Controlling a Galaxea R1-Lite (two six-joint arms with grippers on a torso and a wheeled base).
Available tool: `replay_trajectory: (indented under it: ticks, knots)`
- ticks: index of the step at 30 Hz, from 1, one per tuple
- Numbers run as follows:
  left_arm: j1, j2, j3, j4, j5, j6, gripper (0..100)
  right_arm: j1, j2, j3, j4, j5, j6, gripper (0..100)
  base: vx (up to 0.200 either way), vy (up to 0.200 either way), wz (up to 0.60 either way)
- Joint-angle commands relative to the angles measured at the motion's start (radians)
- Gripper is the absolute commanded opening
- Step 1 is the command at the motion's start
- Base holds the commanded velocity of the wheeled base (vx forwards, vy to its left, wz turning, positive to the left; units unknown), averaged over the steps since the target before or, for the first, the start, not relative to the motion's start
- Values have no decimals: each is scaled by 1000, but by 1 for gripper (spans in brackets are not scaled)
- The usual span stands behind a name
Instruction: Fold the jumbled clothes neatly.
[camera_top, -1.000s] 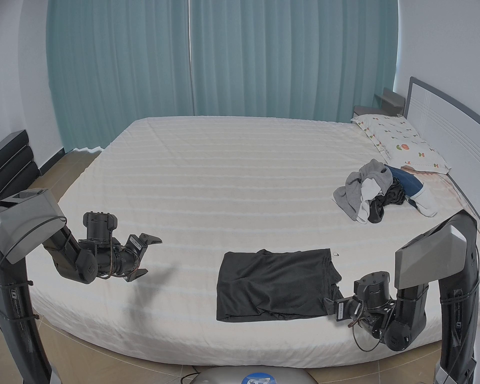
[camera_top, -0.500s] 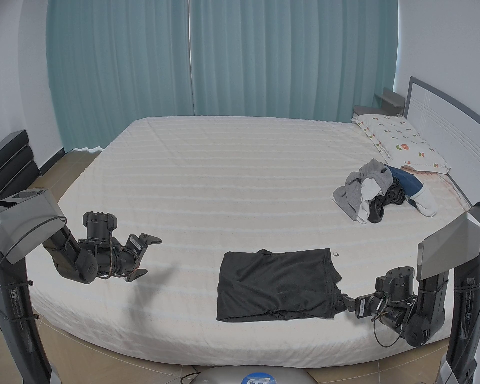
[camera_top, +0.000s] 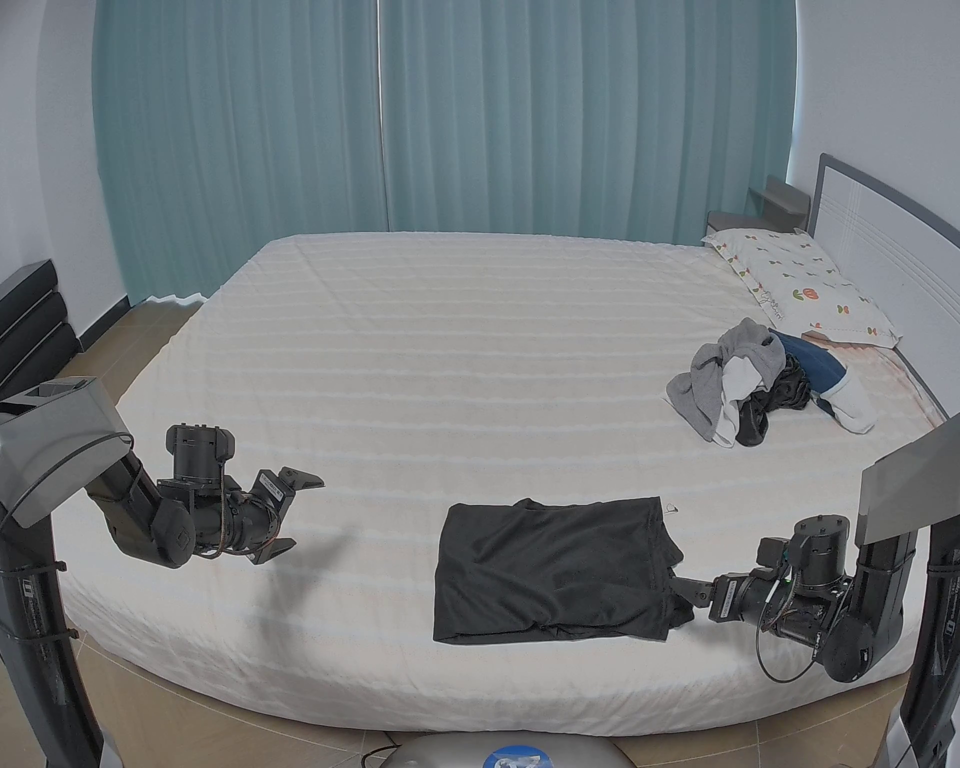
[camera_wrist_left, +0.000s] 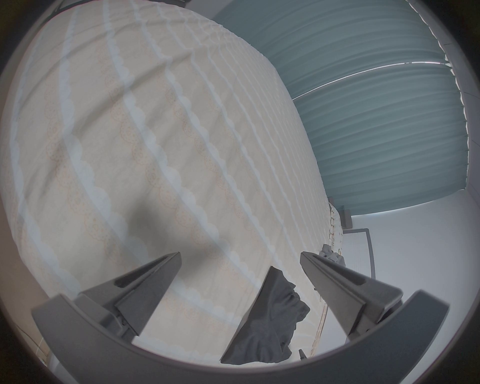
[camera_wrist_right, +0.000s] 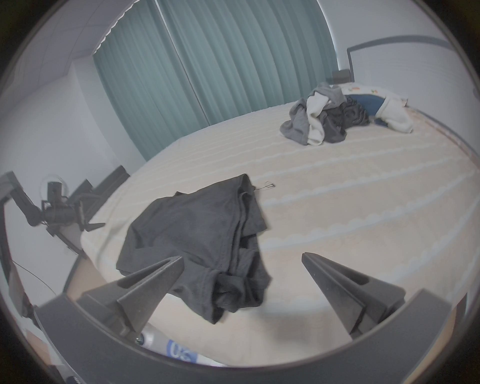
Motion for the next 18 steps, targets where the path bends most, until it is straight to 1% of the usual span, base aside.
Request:
replay_trajectory:
  ticks: [1,6,12,13,15,18]
  knots:
    - [0,0,1,-1,0,0,100,25,81,-49,3,24,41,100,0,0,0]
    - [0,0,-1,-1,0,1,100,21,135,-78,3,33,47,100,0,0,0]
    - [0,0,-1,-1,0,1,100,51,154,-75,4,35,68,100,0,0,0]
    - [0,0,-1,-1,0,1,100,51,148,-69,4,36,67,0,0,0,0]
    - [0,0,-1,-1,0,1,100,46,135,-60,6,39,67,0,0,0,0]
    - [0,0,1,-1,0,1,100,43,99,-21,38,81,64,0,0,0,0]
